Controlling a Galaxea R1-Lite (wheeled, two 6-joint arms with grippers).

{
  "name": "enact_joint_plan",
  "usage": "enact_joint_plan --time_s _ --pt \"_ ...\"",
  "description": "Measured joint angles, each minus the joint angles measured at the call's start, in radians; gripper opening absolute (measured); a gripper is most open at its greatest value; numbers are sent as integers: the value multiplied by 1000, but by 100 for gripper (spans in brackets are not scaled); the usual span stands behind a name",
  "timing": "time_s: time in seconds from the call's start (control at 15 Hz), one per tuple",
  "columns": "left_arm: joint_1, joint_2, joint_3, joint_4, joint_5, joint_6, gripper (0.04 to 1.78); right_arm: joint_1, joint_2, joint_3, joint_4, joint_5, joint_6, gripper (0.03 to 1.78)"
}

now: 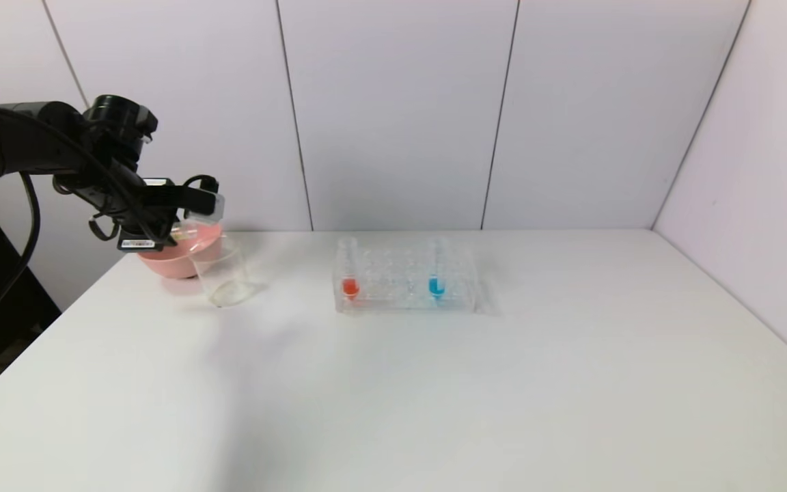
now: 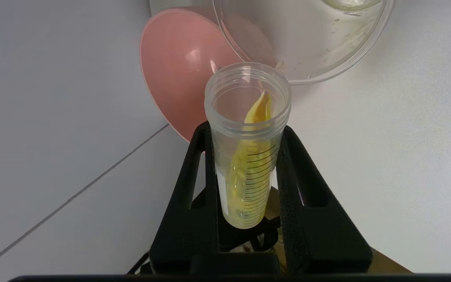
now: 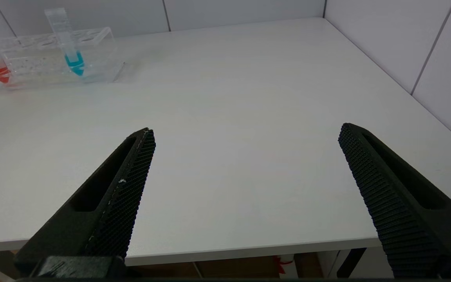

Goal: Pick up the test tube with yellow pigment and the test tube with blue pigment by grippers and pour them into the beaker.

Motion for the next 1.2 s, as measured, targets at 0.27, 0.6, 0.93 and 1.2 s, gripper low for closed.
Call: enact_joint_plan --time_s 0.27,0.6,0.93,1.2 --pt "-6 -1 0 0 5 19 45 0 0 0 0 0 0 171" --pt "-19 -1 0 1 31 27 45 0 0 0 0 0 0 171" --pt "-27 0 0 2 38 27 45 0 0 0 0 0 0 171" --pt "-27 0 0 6 45 27 45 0 0 0 0 0 0 171"
